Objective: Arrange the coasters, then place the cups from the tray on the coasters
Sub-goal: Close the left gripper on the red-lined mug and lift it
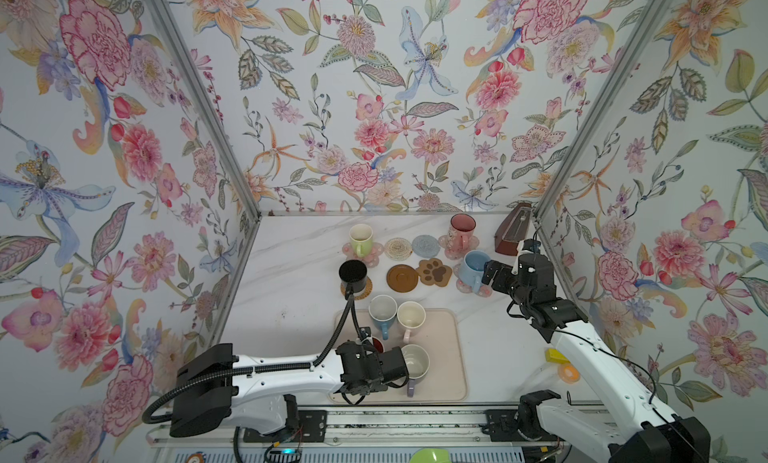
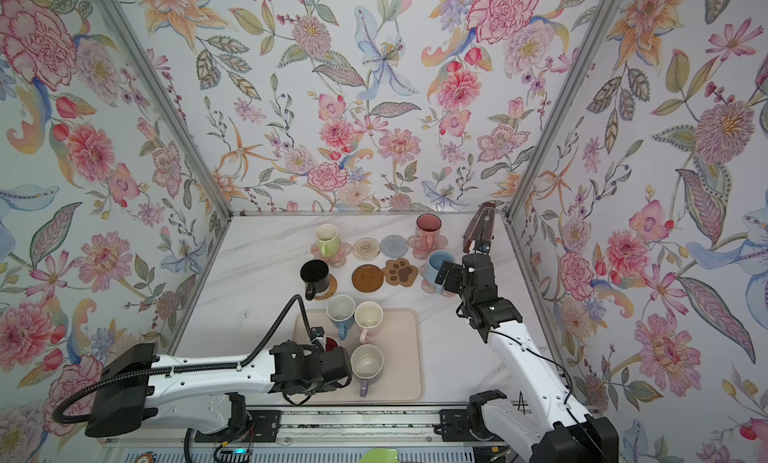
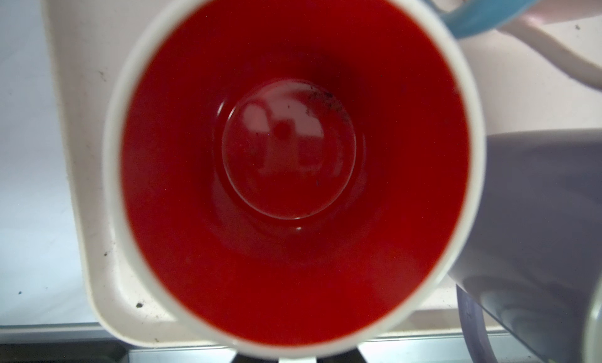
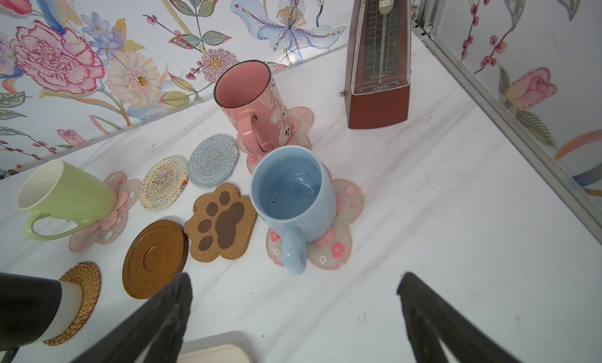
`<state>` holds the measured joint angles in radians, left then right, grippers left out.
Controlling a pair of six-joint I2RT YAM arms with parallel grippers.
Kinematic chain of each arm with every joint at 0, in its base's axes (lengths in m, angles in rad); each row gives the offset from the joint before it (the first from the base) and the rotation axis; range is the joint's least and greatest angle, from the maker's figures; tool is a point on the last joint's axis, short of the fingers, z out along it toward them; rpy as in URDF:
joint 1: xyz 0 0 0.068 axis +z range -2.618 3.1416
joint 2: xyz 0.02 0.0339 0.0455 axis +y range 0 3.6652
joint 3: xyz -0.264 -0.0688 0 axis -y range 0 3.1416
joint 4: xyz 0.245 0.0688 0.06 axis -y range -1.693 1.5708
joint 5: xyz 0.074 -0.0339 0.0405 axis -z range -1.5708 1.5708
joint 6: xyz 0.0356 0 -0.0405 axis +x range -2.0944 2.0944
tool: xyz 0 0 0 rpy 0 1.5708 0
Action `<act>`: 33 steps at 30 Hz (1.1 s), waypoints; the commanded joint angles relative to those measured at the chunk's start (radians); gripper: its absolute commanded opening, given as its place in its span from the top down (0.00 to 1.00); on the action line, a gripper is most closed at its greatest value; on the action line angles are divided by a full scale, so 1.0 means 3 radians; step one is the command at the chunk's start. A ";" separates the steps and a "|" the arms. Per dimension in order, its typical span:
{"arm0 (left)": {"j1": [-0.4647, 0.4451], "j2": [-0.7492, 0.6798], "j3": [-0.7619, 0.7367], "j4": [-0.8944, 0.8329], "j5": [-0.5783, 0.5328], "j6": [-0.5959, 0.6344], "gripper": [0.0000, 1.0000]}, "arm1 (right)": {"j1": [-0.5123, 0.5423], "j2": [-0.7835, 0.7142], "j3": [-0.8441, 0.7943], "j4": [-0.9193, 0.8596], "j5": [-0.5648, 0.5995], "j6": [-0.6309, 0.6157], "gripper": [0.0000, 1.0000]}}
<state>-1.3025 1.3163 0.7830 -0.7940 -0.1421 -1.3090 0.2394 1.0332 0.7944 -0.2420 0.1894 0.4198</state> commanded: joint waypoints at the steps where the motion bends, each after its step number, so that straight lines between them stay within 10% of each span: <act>1: -0.0017 -0.0092 -0.0023 -0.0307 -0.0072 -0.0076 1.00 | -0.0026 -0.0017 -0.0010 0.0071 -0.0042 0.0037 0.01; 22: 0.0021 -0.0837 0.0352 -0.1257 -0.0920 -0.0126 1.00 | -0.0025 -0.0033 0.0013 0.0022 -0.0044 0.0043 0.01; 33: 0.0544 -0.0924 0.1250 -0.1300 -0.1335 0.1123 1.00 | -0.0022 -0.0110 0.0052 -0.0075 -0.0013 0.0031 0.01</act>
<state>-1.1751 1.0256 1.0775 -1.1908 -0.4328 -1.1431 0.2394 1.0214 0.7944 -0.2440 0.1867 0.4202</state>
